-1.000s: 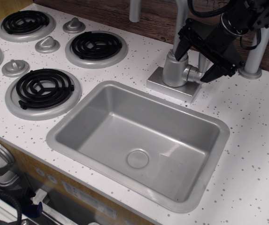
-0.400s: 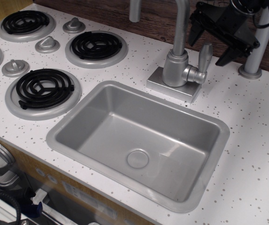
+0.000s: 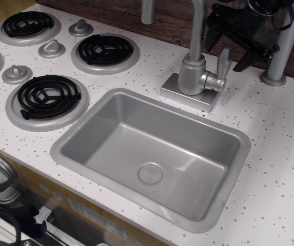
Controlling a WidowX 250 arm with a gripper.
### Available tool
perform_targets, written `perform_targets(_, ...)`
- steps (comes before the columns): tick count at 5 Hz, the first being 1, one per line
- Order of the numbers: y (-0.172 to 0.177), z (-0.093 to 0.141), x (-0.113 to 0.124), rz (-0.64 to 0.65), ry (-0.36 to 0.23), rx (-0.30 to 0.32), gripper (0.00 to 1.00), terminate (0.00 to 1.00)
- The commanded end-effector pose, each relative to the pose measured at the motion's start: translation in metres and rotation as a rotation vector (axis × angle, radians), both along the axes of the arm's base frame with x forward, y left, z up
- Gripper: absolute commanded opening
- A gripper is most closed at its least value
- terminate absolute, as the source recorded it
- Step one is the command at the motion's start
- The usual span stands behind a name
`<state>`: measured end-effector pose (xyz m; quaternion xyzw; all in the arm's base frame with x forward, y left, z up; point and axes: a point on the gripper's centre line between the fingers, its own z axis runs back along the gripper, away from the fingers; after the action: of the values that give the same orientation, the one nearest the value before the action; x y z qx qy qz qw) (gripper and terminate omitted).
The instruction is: Lever vertical to front
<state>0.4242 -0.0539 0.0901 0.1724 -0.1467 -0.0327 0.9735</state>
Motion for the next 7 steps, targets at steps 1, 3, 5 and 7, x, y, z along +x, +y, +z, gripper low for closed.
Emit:
perform_targets(1, -0.002, 0.019, 0.003, 0.025, -0.051, -0.017, 0.0, 0.0)
perform_targets(3, -0.007, 0.022, -0.022, 0.073, 0.014, -0.023, 0.0, 0.0)
perform_targets(5, -0.002, 0.007, -0.044, 0.108, 0.121, -0.098, 0.0, 0.0)
perform_targets(7, 0.001, -0.012, -0.044, 0.086, 0.122, -0.143, 0.0, 0.0)
